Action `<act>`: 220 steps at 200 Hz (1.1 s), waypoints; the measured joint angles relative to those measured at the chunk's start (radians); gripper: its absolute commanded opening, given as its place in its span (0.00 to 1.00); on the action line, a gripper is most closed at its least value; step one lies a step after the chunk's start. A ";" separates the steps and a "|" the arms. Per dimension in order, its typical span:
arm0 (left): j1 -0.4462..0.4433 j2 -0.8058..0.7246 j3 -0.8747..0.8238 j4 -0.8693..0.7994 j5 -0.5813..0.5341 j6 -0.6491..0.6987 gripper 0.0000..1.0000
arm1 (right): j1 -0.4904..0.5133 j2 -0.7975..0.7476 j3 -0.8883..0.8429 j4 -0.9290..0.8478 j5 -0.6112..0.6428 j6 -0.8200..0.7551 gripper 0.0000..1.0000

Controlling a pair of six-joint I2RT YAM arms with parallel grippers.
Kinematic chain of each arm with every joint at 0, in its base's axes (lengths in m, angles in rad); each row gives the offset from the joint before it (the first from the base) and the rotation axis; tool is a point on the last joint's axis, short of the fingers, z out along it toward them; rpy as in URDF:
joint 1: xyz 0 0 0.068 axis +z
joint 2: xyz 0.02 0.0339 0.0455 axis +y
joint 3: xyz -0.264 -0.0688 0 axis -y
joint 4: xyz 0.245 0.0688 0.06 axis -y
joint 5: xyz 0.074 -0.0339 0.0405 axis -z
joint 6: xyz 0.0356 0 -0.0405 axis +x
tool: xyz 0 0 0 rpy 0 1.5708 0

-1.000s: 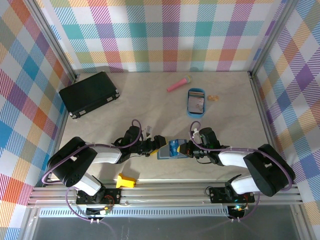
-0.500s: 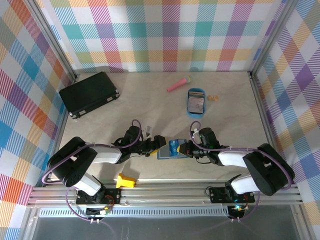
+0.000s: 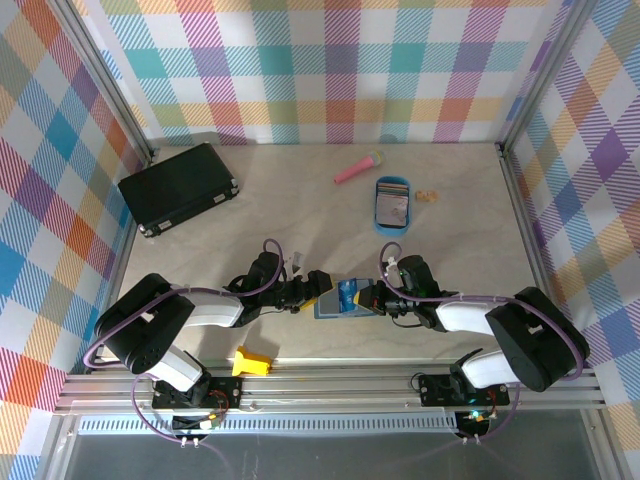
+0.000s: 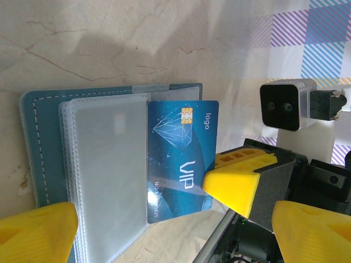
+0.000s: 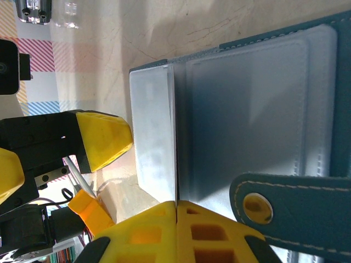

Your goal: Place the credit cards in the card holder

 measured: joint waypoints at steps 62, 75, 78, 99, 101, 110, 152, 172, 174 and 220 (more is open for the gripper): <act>-0.007 0.000 0.000 0.000 -0.006 0.000 0.91 | 0.003 0.000 -0.003 0.010 0.013 0.018 0.01; -0.007 0.000 0.000 0.000 -0.008 0.000 0.91 | 0.003 0.000 -0.007 0.011 0.016 0.022 0.01; -0.007 0.000 0.000 0.000 -0.008 0.000 0.91 | 0.003 0.000 -0.007 0.011 0.016 0.022 0.01; -0.007 0.000 0.000 0.000 -0.008 0.000 0.91 | 0.003 0.000 -0.011 0.013 0.018 0.026 0.01; -0.007 0.000 0.000 0.000 -0.008 0.000 0.91 | 0.003 0.000 -0.011 0.014 0.019 0.026 0.01; -0.008 0.000 -0.001 0.000 -0.008 0.000 0.91 | 0.003 0.000 -0.011 0.015 0.018 0.029 0.01; -0.013 0.000 -0.004 0.004 -0.011 0.000 0.91 | 0.009 0.019 -0.011 0.034 0.015 0.034 0.01; -0.013 0.005 -0.004 0.010 -0.012 0.000 0.91 | 0.009 0.037 -0.011 0.045 0.010 0.037 0.02; -0.013 0.006 -0.004 0.011 -0.012 0.000 0.91 | 0.009 0.039 -0.011 0.047 0.010 0.037 0.02; -0.013 0.013 -0.004 0.021 -0.011 -0.004 0.91 | 0.019 0.047 -0.011 0.067 0.007 0.040 0.02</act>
